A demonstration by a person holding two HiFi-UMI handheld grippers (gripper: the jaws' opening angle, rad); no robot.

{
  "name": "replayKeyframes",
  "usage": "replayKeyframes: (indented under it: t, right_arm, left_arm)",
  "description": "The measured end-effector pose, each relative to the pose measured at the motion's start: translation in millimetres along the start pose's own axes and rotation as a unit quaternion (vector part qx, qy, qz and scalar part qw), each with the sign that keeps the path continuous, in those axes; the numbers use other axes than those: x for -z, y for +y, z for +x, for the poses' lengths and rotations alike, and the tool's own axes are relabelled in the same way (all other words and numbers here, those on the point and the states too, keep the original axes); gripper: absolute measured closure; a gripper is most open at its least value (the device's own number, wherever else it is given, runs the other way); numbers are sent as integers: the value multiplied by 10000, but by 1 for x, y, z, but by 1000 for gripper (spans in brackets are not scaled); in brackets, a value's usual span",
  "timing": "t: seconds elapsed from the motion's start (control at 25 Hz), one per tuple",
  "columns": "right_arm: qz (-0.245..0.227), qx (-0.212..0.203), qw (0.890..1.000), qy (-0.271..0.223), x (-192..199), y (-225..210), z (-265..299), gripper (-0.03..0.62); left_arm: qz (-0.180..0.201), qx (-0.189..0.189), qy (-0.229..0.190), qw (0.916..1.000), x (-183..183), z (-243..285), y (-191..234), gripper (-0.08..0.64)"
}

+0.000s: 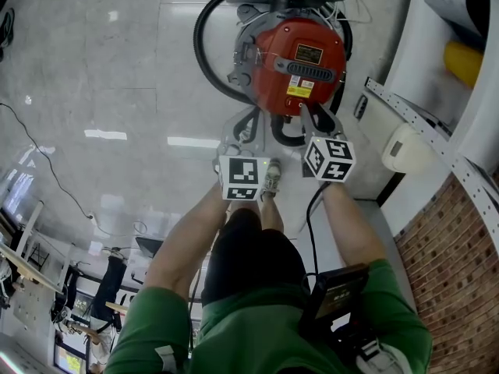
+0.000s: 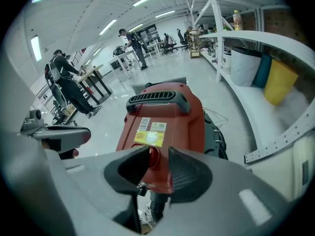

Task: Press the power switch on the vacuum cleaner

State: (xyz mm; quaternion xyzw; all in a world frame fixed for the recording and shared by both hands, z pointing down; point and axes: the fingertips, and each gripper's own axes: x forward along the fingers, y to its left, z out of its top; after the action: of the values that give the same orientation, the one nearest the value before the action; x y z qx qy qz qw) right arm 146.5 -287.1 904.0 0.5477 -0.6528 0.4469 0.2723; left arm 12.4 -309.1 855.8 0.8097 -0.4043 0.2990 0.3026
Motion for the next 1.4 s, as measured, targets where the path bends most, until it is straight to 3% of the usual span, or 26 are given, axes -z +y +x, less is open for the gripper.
replayKeyframes:
  t: [0.56,1.0,1.4]
  right_arm:
    - [-24,26,10000,23,0,-2,2,480]
    - [-484,392,9980,97,3,-5,4,491]
    - [-377,477,9973,418,-3,-7,-9,494]
  left_arm:
    - [3,-43,9,10000,0,-1,1,552]
    - [-22,-157,-39,9999,-3,-7,8,552]
    - [-55,-369,-201,9991,-11,-30,19,552]
